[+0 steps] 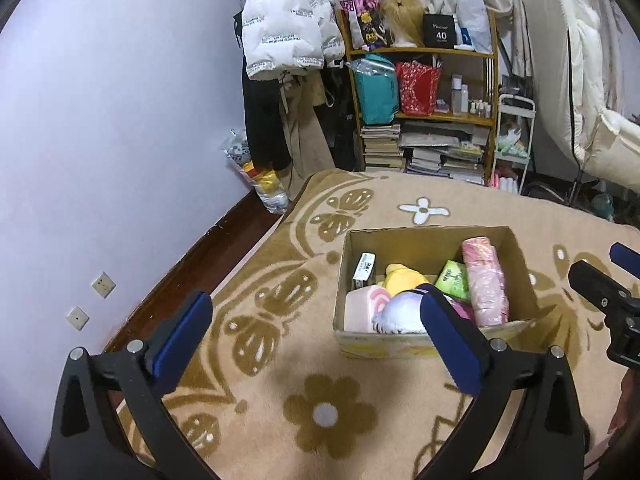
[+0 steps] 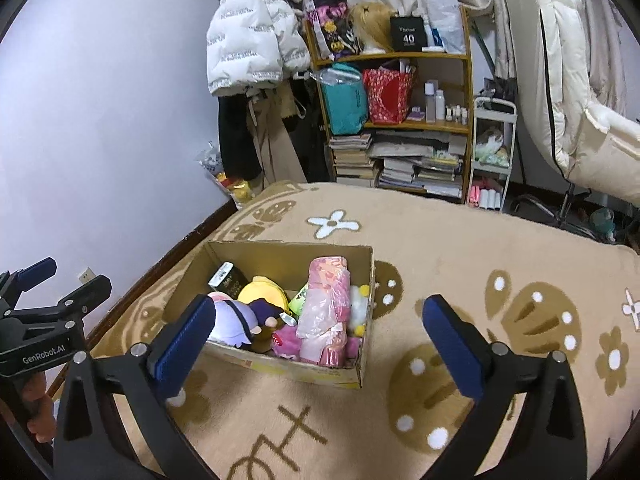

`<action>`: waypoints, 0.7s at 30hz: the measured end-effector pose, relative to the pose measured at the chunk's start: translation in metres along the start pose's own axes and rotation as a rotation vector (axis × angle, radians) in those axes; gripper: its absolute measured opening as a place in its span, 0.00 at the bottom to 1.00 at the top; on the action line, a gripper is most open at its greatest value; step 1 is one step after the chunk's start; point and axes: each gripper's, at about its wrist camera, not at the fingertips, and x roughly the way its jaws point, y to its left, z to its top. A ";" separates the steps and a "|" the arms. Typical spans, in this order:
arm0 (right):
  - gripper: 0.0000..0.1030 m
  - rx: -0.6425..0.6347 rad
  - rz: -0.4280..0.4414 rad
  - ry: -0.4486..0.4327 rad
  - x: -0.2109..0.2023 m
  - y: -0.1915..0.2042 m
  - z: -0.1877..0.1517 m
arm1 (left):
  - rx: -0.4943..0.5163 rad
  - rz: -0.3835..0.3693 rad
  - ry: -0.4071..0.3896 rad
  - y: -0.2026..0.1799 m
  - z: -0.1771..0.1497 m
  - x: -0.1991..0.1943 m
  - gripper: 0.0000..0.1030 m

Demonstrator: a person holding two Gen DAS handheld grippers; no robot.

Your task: Organize soft objects

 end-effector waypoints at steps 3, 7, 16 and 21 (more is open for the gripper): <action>1.00 -0.017 -0.002 -0.009 -0.014 0.004 -0.003 | 0.006 0.024 -0.007 0.002 -0.005 -0.012 1.00; 1.00 -0.016 -0.002 -0.027 -0.033 0.004 -0.006 | 0.020 0.025 -0.022 0.003 -0.013 -0.032 1.00; 1.00 -0.011 -0.001 -0.067 -0.062 0.006 -0.015 | -0.003 0.059 -0.027 0.014 -0.039 -0.056 1.00; 1.00 0.004 -0.008 -0.063 -0.067 0.003 -0.027 | -0.014 0.053 -0.036 0.021 -0.049 -0.062 1.00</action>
